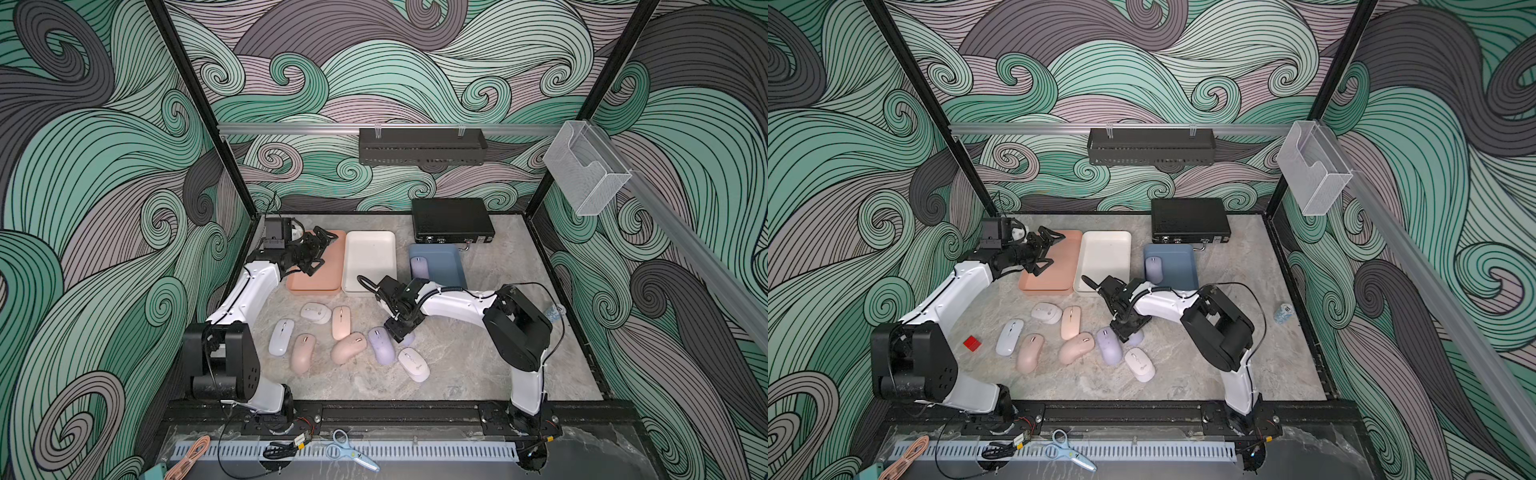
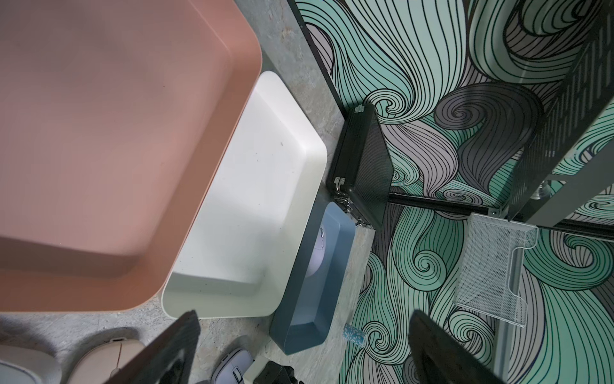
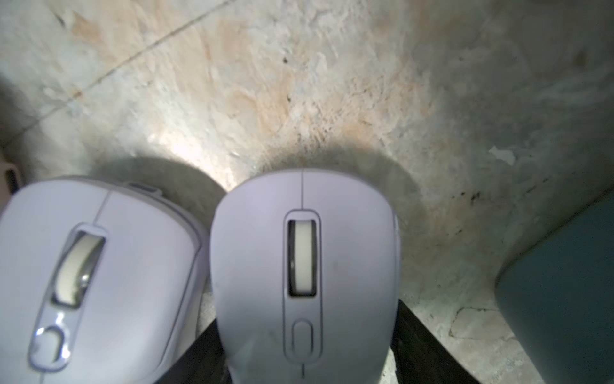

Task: Place the mice by color into the storage box
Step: Pick up the mouse from the center of the board.

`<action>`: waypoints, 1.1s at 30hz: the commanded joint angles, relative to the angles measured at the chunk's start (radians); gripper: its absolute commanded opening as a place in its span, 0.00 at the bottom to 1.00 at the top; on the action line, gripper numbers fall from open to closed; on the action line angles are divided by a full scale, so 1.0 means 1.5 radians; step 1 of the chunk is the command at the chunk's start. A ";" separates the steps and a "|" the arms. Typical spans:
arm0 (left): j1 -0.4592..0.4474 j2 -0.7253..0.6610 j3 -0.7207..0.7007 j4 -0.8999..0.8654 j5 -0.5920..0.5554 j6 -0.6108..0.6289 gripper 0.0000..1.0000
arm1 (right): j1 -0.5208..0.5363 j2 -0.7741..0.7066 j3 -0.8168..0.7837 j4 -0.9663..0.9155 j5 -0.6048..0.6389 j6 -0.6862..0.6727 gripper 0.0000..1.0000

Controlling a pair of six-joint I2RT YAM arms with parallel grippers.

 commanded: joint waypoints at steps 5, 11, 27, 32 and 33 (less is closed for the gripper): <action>-0.006 0.003 0.014 0.012 0.019 -0.005 0.96 | -0.009 0.007 -0.003 0.003 0.001 -0.009 0.63; -0.006 0.009 0.015 0.010 0.020 -0.003 0.96 | -0.008 -0.031 -0.013 0.005 0.014 0.008 0.60; -0.011 -0.011 0.017 0.027 0.033 0.006 0.95 | -0.019 -0.125 0.087 -0.089 0.107 0.052 0.57; -0.018 -0.008 0.018 0.030 0.035 0.010 0.95 | -0.053 -0.160 0.079 -0.090 0.110 0.047 0.57; -0.019 -0.008 0.018 0.029 0.035 0.012 0.95 | -0.060 -0.164 0.081 -0.091 0.109 0.045 0.57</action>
